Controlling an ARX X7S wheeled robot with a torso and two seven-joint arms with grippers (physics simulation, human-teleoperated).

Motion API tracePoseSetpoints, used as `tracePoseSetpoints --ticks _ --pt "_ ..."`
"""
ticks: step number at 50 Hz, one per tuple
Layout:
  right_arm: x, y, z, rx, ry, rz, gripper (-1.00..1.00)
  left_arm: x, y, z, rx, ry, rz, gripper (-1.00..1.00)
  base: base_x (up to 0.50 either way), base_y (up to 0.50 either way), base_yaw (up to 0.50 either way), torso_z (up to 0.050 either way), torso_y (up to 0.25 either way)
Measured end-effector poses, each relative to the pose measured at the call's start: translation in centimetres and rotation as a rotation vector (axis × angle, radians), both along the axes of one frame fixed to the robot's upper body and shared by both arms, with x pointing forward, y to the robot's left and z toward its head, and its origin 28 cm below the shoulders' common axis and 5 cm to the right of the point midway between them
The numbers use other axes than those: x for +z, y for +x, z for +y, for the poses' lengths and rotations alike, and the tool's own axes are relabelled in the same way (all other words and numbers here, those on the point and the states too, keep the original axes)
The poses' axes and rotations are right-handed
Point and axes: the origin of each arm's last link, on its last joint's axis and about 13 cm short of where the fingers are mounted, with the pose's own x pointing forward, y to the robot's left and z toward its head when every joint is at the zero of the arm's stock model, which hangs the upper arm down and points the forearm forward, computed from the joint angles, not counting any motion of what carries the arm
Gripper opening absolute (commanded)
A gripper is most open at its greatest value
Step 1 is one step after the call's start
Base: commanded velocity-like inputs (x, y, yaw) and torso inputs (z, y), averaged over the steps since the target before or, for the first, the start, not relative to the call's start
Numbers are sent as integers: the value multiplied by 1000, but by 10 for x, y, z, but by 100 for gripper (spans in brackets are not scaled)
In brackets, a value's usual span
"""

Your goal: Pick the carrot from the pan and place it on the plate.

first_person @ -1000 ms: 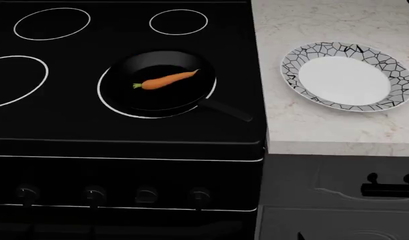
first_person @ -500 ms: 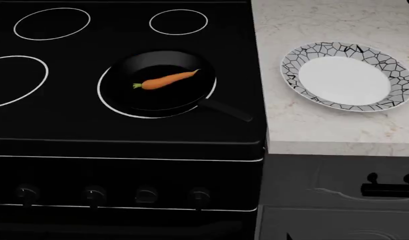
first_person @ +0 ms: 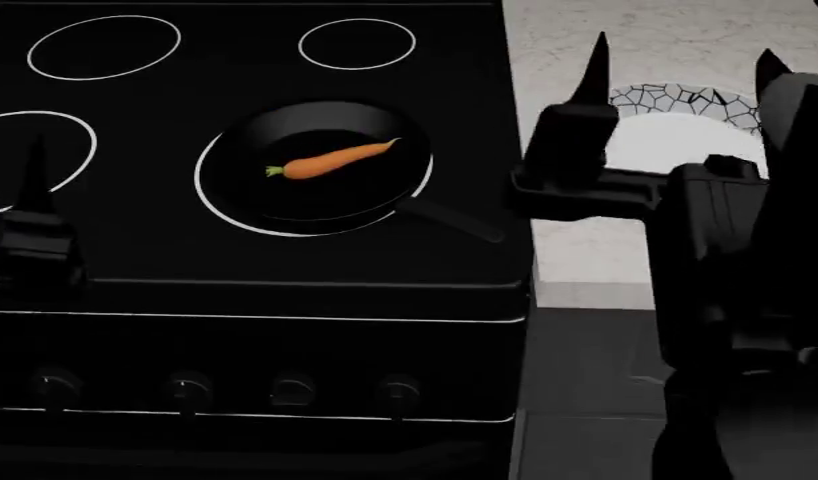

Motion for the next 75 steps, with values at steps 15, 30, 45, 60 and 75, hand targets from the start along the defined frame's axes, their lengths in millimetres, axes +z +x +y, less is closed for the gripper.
tracePoseSetpoints --ticks 15,30,45,60,75 --pt "75 -18 -4 -11 -68 -121 100 75 -7 20 42 -47 -105 100 0 0 0 0 0" --pt "83 -21 -7 -41 -78 -170 100 82 -10 25 41 -88 -137 100 315 0 0 0 0" --pt "82 -22 -6 -30 -93 -175 100 80 -11 28 45 -93 -143 100 500 0 0 0 0" --pt "77 -19 -7 -18 -102 -161 100 78 -10 27 47 -93 -140 100 500 0 0 0 1" --pt "75 -20 -7 -3 -108 -153 100 76 -13 28 51 -97 -142 100 206 0 0 0 1"
